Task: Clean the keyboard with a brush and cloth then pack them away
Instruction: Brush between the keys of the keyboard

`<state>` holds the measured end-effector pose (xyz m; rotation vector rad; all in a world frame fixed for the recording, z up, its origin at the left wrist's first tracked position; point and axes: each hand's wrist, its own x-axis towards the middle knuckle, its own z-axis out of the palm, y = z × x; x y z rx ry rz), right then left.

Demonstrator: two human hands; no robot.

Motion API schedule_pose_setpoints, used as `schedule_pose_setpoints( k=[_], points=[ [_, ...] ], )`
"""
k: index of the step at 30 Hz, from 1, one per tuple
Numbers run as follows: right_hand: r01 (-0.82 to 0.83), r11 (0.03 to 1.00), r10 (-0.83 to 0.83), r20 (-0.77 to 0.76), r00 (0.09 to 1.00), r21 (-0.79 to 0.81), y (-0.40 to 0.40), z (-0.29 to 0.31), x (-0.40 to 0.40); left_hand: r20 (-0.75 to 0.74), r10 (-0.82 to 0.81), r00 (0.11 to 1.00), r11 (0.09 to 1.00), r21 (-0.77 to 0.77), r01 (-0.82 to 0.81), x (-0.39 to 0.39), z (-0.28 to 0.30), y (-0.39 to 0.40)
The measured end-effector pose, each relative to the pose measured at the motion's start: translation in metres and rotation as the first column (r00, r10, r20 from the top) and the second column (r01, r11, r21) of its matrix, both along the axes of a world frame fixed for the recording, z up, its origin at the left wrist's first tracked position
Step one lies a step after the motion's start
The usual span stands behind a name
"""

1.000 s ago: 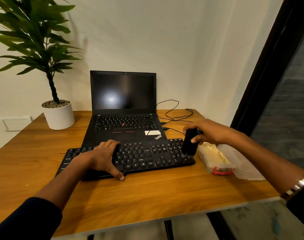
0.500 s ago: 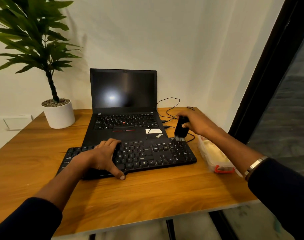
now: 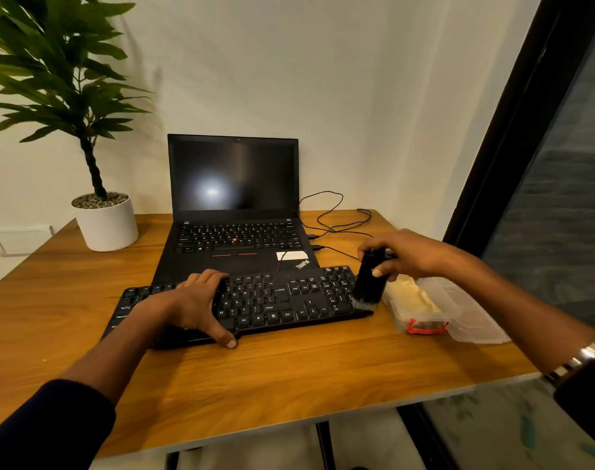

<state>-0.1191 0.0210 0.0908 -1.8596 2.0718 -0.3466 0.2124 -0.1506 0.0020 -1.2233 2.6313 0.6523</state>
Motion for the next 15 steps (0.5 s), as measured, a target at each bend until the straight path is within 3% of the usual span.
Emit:
schedule_pose_setpoints(
  k=[2, 8, 15],
  points=[
    [-0.004, 0.999, 0.004, 0.009, 1.000, 0.037, 0.003, 0.005, 0.001, 0.001, -0.001, 1.000, 1.000, 0.000, 0.001, 0.000, 0.000, 0.000],
    [0.064, 0.995, -0.065, -0.006, 0.998, -0.075, -0.034, -0.014, 0.004, 0.001, -0.003, 1.000, 1.000, -0.003, 0.003, -0.001, 0.000, 0.002],
    [0.185, 0.919, -0.259, -0.179, 0.949, -0.348, -0.067, -0.024, 0.017, -0.012, 0.004, 1.000, 1.000, 0.008, -0.003, 0.002, -0.002, 0.000]
  ],
)
